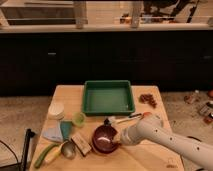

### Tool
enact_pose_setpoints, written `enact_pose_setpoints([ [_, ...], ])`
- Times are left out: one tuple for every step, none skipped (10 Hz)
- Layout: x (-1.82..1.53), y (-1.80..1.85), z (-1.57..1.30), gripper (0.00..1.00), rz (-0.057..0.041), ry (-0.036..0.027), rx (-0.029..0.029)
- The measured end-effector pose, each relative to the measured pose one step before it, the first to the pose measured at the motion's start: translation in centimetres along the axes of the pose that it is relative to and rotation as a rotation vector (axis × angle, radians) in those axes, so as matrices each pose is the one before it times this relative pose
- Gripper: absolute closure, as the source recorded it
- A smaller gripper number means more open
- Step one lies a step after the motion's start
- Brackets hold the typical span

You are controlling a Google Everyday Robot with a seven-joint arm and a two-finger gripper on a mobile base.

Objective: Stack bowls into tray

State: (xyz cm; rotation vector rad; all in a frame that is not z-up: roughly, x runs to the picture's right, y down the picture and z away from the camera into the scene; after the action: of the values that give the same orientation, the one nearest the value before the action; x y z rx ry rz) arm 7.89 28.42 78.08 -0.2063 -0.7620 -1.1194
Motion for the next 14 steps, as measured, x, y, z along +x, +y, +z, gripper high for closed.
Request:
enact_pose_setpoints([
  [0.128, -0.039, -0.003, 1.00, 0.00260, 0.00127, -0.00187],
  [0.045, 0.050, -0.094, 1.00, 0.00183, -0.00023, -0.00291],
  [0.061, 0.166, -0.256, 1.00, 0.00417, 0.00172, -0.00270],
  [0.066, 0.017, -0.389, 1.00, -0.00137, 0.00328, -0.00040],
  [0.119, 0.074, -0.405, 1.00, -0.00558, 0.00717, -0.00174],
  [-0.100, 0.032, -0.552, 1.00, -0.00245, 0.00213, 0.00166],
  [-0.008, -0.053, -0.372, 1.00, -0.00171, 0.00468, 0.00511],
  [-0.032, -0.143, -0.402, 1.00, -0.00578, 0.00410, 0.00540],
  [-0.062, -0.136, -0.332, 1.00, -0.00600, 0.00263, 0.00432],
  [-0.125, -0.207, -0.516, 1.00, -0.01006, 0.00400, 0.00572],
  [-0.183, -0.287, -0.481, 1.00, -0.01317, 0.00195, 0.00552],
  [-0.190, -0.417, -0.629, 1.00, -0.01595, 0.00217, 0.00744],
  [-0.205, -0.368, -0.622, 1.00, -0.01455, 0.00203, 0.00747],
  [-0.137, -0.463, -0.575, 1.00, -0.01389, 0.00257, 0.00920],
])
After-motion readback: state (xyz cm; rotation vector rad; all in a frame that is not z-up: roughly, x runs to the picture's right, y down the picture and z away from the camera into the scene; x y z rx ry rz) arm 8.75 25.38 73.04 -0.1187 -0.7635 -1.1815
